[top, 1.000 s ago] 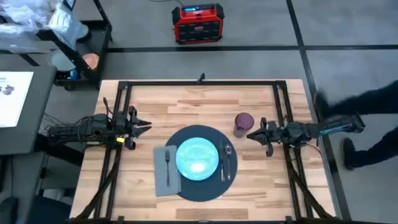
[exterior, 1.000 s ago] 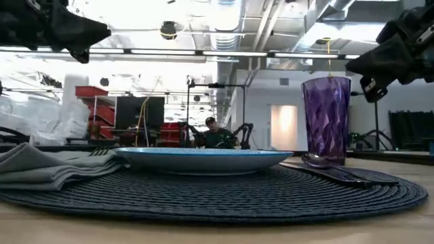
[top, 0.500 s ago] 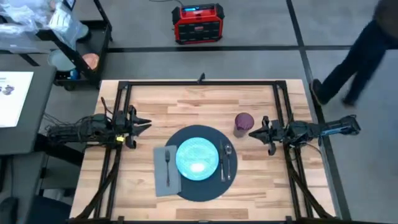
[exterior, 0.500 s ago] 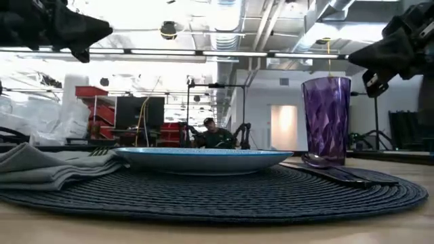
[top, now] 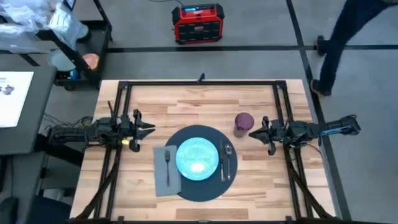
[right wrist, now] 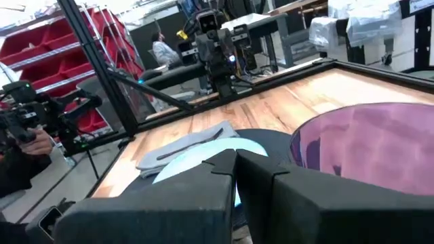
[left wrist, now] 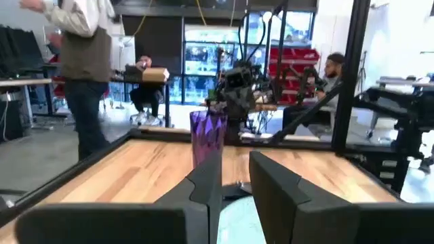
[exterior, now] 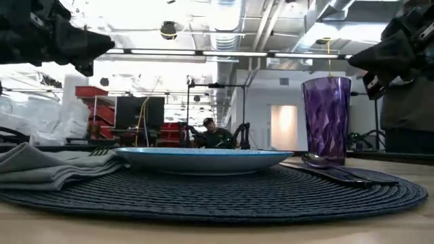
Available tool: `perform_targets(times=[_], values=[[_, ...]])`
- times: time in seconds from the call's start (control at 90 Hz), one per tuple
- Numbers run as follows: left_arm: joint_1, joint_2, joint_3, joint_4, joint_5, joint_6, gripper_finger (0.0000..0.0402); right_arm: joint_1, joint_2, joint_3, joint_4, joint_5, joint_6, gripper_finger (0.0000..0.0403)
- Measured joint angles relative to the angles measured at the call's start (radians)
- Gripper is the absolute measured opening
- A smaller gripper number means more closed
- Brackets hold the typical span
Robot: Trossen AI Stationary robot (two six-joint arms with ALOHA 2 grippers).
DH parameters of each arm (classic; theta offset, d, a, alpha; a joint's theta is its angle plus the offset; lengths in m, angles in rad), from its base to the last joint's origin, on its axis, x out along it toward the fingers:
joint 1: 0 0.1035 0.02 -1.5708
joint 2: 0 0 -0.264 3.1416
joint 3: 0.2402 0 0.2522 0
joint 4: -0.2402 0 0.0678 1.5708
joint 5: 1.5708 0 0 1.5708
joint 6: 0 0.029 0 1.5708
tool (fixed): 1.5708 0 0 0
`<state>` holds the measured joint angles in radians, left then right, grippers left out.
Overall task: Set table place
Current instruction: Return to Home Position
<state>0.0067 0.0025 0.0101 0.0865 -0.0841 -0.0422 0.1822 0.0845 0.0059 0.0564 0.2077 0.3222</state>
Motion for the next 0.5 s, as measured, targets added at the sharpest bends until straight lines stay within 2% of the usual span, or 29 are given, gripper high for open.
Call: perform_targets(times=[0.267, 0.5], values=[[0.0, 0.01, 0.003, -0.063, 0.006, -0.122, 0.0058, 0.0, 0.0, 0.0, -0.007, 0.0, 0.002, 0.0], [0.0, 0.01, 0.003, -0.065, 0.008, -0.109, 0.0058, 0.0, 0.0, -0.001, -0.008, 0.0, 0.002, 0.0]])
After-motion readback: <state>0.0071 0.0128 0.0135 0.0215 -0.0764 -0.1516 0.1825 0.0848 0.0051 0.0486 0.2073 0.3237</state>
